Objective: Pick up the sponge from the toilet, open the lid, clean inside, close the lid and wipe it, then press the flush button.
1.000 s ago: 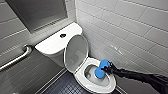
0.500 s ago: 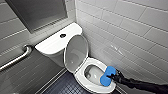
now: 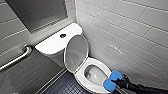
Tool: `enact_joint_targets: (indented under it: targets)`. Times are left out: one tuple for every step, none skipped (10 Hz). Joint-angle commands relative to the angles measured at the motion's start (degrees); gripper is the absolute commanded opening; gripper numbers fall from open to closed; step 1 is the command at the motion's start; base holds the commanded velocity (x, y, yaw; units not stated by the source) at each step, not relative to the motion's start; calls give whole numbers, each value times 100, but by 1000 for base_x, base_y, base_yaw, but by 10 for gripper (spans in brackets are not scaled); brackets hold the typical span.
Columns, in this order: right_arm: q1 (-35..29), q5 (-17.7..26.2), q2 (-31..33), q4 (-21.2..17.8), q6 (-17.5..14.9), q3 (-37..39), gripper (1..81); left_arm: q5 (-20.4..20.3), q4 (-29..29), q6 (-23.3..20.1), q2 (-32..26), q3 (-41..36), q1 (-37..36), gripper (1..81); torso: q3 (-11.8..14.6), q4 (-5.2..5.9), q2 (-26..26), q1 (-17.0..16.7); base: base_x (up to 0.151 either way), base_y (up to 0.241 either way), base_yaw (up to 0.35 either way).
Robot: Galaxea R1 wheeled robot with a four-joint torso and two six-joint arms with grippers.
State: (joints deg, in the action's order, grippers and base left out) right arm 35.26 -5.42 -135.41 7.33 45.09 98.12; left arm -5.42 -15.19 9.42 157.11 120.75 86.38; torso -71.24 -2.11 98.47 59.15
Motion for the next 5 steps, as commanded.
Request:
enact_joint_targets:
  targets:
    - [311,-28,696,6,9,-594,10,437,-28,-11,-22,-139,173,811,0,0,0,0,0,0,0]
    - [548,-186,802,14,8,-716,10,437,-28,-19,4,-139,182,811,0,0,0,0,0,0,0]
    - [715,-257,872,32,0,-847,10,437,-28,-19,5,-139,182,811,2,0,2,0,0,0,0]
    - [873,-257,891,50,-9,-953,10,437,-37,-19,5,-147,182,811,2,0,2,0,0,0,0]
    - [988,-249,960,84,-27,-1294,10,437,-37,-19,14,-139,182,811,2,0,2,0,0,0,0]
